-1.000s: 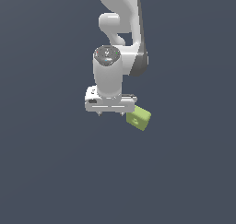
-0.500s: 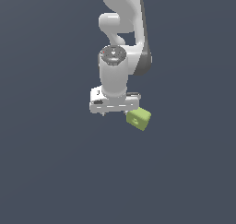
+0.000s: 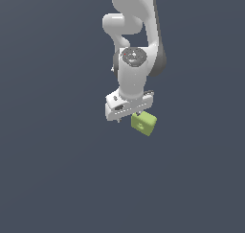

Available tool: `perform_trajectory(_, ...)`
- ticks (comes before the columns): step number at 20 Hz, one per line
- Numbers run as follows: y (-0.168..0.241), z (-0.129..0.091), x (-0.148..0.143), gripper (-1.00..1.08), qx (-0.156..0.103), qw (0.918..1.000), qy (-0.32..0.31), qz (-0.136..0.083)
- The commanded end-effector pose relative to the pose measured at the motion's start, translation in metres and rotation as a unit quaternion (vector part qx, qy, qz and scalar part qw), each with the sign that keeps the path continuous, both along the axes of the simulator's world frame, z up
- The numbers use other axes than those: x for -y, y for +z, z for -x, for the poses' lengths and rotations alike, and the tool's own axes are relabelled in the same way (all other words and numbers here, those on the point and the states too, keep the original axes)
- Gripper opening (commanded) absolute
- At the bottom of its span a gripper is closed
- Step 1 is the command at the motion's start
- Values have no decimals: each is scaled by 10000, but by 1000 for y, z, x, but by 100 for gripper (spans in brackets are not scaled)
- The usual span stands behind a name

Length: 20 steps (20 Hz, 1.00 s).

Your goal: Pick up the object and move it to a goal position.

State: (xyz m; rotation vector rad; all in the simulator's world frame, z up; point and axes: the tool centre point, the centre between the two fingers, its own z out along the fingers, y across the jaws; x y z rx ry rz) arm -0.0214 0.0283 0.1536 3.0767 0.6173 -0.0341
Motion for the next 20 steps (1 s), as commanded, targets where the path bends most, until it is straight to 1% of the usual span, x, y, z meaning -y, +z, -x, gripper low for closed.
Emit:
perform_trajectory(1,-2,4,-14,100,13,9989,473,-14)
perform_trajectory(5,-4,12,-35,100,35,9926,1215,-35)
perform_trajectory(11,-6,22,-59,100,64,9781,2082,-54)
perform_trajectory(16,-7,28,-72,100,80,9673,2534,-61)
perform_trajectory(20,-8,30,-77,100,87,9621,2724,-64)
